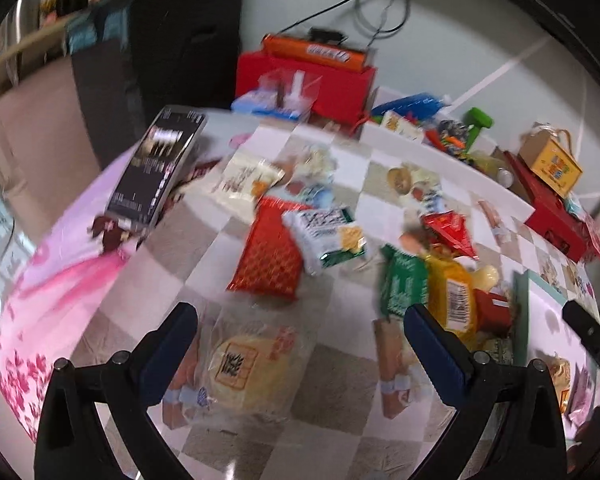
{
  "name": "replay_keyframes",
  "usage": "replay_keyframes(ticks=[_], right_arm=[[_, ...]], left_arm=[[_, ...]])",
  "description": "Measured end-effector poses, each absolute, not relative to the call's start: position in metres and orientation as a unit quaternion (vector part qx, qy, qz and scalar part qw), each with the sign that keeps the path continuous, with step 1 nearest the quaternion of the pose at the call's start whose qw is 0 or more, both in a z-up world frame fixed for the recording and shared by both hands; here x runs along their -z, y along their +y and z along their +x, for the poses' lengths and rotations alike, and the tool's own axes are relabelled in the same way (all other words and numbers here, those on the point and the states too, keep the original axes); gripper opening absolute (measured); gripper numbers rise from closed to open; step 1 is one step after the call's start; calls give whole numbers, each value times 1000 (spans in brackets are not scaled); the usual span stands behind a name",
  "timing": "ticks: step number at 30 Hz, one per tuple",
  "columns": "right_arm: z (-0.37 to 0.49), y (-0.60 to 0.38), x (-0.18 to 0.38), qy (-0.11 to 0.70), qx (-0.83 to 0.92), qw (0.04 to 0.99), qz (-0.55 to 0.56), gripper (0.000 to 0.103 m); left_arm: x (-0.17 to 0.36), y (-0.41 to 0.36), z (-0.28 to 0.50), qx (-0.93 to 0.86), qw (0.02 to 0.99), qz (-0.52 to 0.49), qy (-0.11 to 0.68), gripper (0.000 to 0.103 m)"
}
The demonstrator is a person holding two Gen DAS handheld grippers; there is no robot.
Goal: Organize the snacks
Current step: 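Move both tools back over the snack pile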
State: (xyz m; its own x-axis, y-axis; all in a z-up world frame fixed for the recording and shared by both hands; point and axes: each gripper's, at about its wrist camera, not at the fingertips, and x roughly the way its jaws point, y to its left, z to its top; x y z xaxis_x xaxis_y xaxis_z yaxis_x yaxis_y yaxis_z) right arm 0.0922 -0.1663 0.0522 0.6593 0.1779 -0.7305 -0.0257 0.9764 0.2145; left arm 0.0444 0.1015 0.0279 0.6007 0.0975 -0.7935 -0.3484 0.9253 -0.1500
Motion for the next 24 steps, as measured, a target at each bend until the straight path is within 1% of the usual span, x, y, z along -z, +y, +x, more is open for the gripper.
replay_keyframes(ticks=[5,11,13,14,15,19,20,21,22,24], right_arm=[[99,-143,-21,456,-91,883,68,103],[100,-135,2,484,-109,866,67,102],[99,-132,2,479,-109,869,54,95],[100,-131,2,480,-112,869,54,90],[100,-131,1,481,-115,867,58,86],[101,-131,2,481,-119,867,57,85],[101,-131,4,485,-117,865,56,83],[102,-131,6,488,-116,864,56,79],[103,-131,8,491,-114,862,55,78],[105,-133,11,494,-108,861,51,77]], left_arm=[[-12,108,48,-137,866,-160,454,102],[5,109,55,-141,850,-162,480,102],[10,110,57,-143,845,-164,489,102],[14,111,57,-145,841,-167,493,102],[15,111,58,-146,840,-169,495,102],[19,114,58,-146,837,-176,497,101],[19,114,58,-145,837,-176,498,101],[20,114,58,-144,836,-178,499,97],[20,114,59,-144,835,-179,500,94],[22,114,59,-146,834,-178,502,94]])
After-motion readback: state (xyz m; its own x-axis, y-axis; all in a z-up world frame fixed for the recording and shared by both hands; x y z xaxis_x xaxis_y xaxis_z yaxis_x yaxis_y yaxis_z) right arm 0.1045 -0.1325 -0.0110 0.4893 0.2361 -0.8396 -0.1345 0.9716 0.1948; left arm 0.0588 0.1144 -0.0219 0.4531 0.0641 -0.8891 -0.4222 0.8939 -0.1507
